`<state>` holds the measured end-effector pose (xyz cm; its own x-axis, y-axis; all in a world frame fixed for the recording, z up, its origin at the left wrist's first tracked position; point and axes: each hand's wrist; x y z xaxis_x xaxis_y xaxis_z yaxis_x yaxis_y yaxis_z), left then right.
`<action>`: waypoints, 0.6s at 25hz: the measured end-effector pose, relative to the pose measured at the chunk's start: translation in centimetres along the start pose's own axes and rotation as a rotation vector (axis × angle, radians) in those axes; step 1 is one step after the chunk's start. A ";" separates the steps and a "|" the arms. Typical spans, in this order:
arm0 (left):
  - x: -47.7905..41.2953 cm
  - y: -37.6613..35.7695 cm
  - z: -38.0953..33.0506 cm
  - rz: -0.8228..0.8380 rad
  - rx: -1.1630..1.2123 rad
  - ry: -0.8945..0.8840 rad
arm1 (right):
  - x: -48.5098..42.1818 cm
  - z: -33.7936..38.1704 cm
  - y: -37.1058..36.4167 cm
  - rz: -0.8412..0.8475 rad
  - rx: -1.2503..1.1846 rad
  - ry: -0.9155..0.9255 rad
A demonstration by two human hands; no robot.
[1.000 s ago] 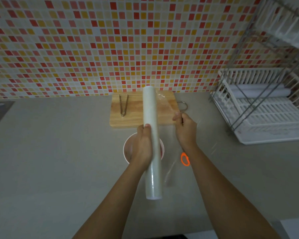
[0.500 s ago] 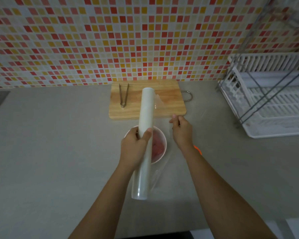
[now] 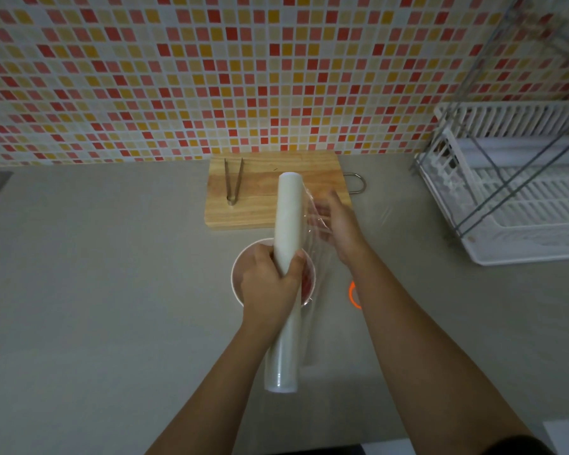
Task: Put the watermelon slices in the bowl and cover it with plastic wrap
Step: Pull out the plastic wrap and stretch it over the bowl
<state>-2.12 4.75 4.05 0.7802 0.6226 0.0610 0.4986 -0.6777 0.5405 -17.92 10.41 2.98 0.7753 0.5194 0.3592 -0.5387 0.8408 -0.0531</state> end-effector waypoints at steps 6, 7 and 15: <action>0.6 0.0 0.1 0.005 0.031 -0.019 | -0.8 1.9 -0.3 -0.230 -0.142 0.040; 0.6 0.1 0.2 0.007 0.036 -0.019 | -0.5 1.8 -0.2 -0.246 -0.156 0.038; 0.7 -0.1 0.3 -0.004 0.038 -0.027 | 3.2 -5.9 -0.4 -0.170 0.159 -0.036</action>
<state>-1.48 5.16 3.76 0.7875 0.6153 0.0360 0.5158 -0.6899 0.5080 -13.26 12.59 -1.30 0.8487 0.3639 0.3838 -0.4485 0.8798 0.1576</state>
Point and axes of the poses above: each hand's wrist, its own x-axis away from the middle knuckle, its own y-axis out of the back of the hand, z = x × y, and after that the axes turned 9 degrees about z, right-handed
